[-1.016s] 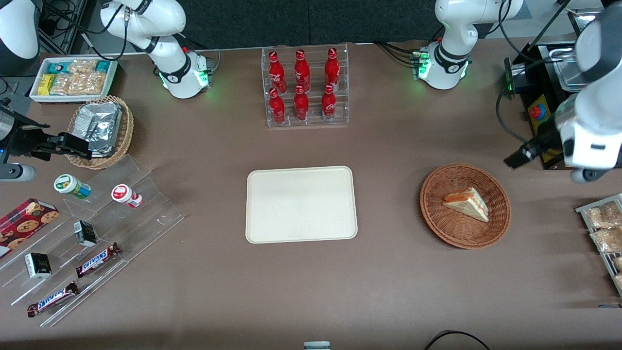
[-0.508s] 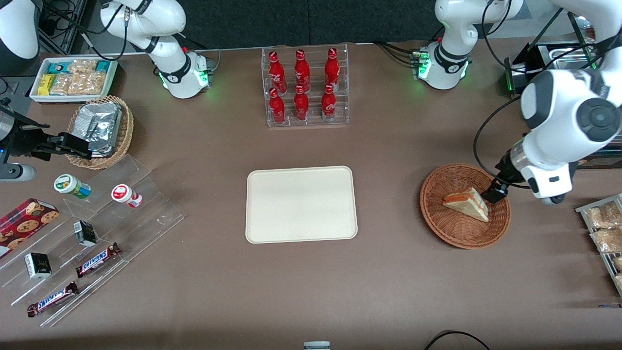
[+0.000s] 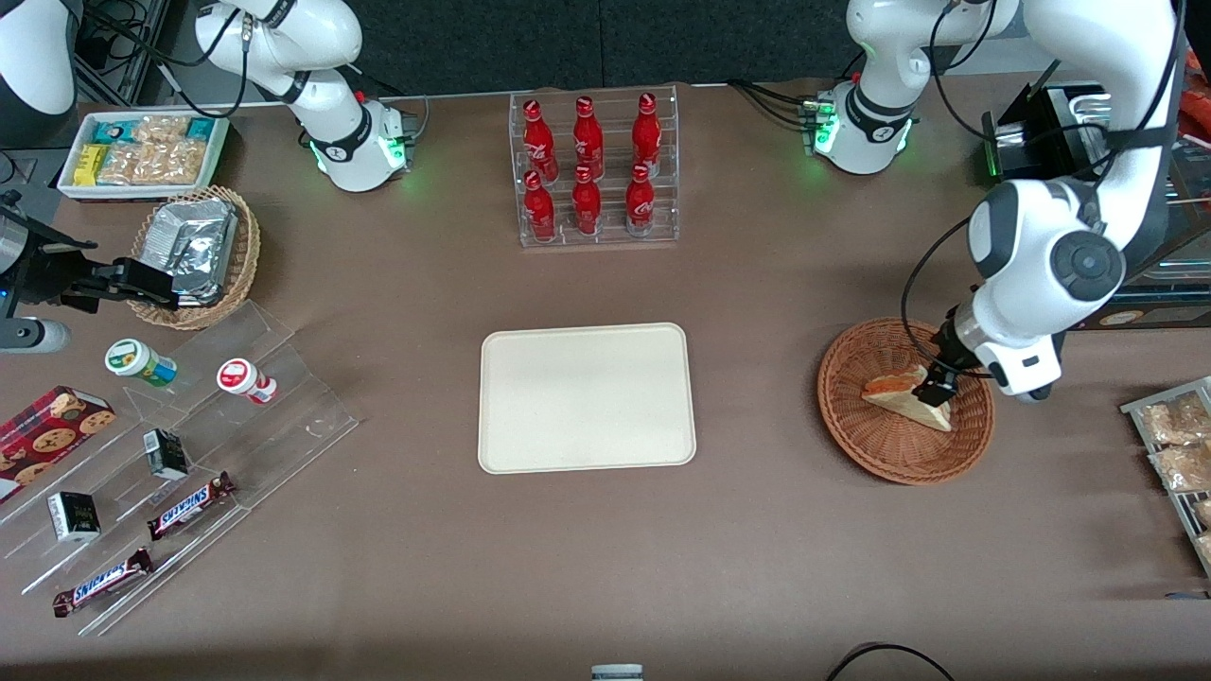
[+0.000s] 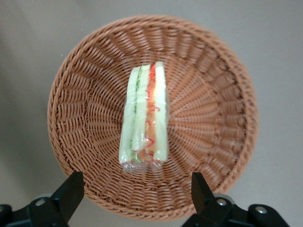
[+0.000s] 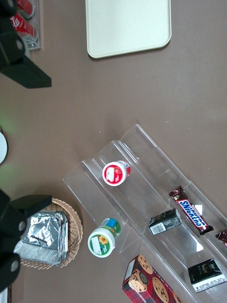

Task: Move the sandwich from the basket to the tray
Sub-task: 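Lower the open left gripper over the sandwich in the wicker basket, then close the left gripper on the wrapped sandwich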

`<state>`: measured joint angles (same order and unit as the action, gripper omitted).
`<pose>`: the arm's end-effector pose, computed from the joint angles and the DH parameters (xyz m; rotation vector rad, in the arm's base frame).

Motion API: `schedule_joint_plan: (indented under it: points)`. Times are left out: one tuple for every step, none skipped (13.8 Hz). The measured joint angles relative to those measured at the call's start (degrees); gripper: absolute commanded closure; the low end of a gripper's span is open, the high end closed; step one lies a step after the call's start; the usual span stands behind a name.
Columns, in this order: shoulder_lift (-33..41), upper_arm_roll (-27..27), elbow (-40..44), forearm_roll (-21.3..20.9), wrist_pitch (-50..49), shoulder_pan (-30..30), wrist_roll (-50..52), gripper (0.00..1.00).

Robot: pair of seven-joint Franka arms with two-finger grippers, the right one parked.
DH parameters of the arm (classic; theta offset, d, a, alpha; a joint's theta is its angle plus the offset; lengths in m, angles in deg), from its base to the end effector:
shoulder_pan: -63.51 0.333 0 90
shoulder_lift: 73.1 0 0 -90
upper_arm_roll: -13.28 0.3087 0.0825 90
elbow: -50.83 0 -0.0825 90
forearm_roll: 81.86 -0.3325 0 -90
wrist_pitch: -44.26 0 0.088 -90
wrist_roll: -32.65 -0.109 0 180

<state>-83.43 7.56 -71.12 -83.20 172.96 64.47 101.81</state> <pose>0.5174 -0.0413 0.3454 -2.6380 -1.6353 0.0764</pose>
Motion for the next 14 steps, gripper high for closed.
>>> schedule_joint_plan:
  points:
    - [-1.04, 0.07, -0.09, 0.00, 0.46, 0.01, 0.15, 0.00]
    - [-1.91, 0.23, -0.22, 0.00, 1.54, 0.04, 0.35, 0.00]
    - [-2.67, 0.51, -0.41, 0.00, 2.83, 0.06, 0.61, 0.00]
    - [-3.40, 0.75, -0.62, 0.00, 4.14, 0.09, 0.82, 0.00]
    - [-4.12, 0.91, -0.79, 0.00, 5.30, 0.10, 0.92, 0.00]
    - [-4.89, 0.98, -0.89, 0.00, 6.33, 0.10, 1.00, 0.00]
    - [-5.72, 1.03, -0.96, 0.00, 7.24, 0.10, 1.09, 0.00]
    - [-6.52, 1.14, -1.07, 0.00, 8.11, 0.10, 1.15, 0.00]
    - [-7.21, 1.26, -1.28, 0.00, 9.00, 0.10, 1.16, 0.00]
    - [-7.79, 1.35, -1.53, 0.00, 9.64, 0.10, 1.16, 0.00]
    - [-8.29, 1.38, -1.70, 0.00, 10.28, 0.10, 1.16, 0.00]
    - [-8.75, 1.40, -1.81, 0.00, 11.07, 0.10, 1.16, 0.00]
    - [-9.19, 1.42, -1.89, 0.00, 11.61, 0.10, 1.16, 0.00]
    - [-9.59, 1.44, -1.94, 0.00, 12.00, 0.10, 1.16, 0.02]
